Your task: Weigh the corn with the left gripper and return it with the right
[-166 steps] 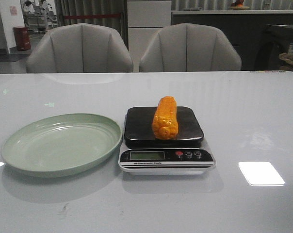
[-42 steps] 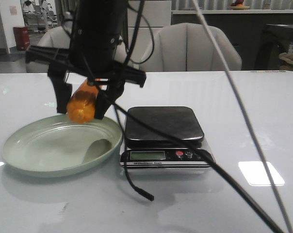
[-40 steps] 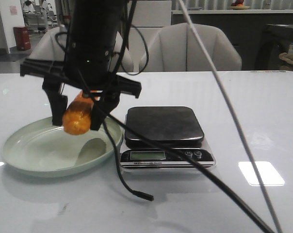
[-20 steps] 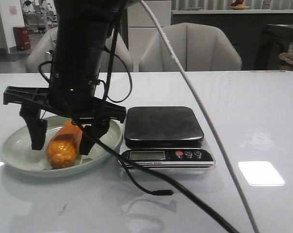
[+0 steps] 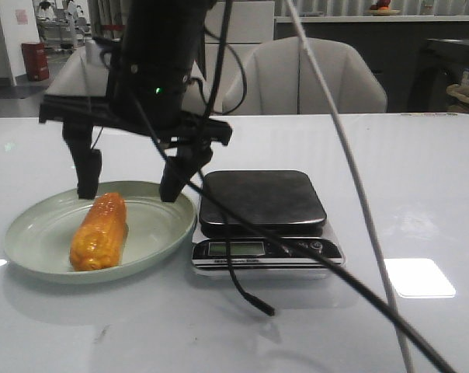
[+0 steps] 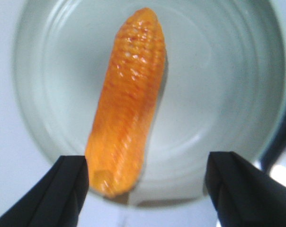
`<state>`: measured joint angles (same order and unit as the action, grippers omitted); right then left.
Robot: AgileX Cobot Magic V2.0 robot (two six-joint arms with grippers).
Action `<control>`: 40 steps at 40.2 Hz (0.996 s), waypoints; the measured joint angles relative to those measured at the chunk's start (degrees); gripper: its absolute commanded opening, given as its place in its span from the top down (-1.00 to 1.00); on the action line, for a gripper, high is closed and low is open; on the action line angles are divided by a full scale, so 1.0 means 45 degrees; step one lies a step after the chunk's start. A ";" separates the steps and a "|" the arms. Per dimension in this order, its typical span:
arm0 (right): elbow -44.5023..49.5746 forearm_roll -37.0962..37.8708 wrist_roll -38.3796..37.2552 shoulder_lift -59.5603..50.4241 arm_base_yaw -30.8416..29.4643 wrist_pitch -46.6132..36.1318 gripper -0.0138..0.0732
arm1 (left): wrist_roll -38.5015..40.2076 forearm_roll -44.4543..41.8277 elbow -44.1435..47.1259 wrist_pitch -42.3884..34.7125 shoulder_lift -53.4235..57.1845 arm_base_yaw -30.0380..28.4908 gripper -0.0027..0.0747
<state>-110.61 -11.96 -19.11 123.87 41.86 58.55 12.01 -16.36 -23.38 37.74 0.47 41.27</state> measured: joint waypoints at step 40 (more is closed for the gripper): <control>1.0755 -0.0337 0.5951 -1.2432 -0.4688 -0.0999 -0.72 | 0.0000 0.0000 0.0000 0.0000 0.0000 0.0000 0.62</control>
<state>-62.22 -13.47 7.67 67.93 20.77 54.06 12.01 -16.36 -23.38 37.74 0.47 41.27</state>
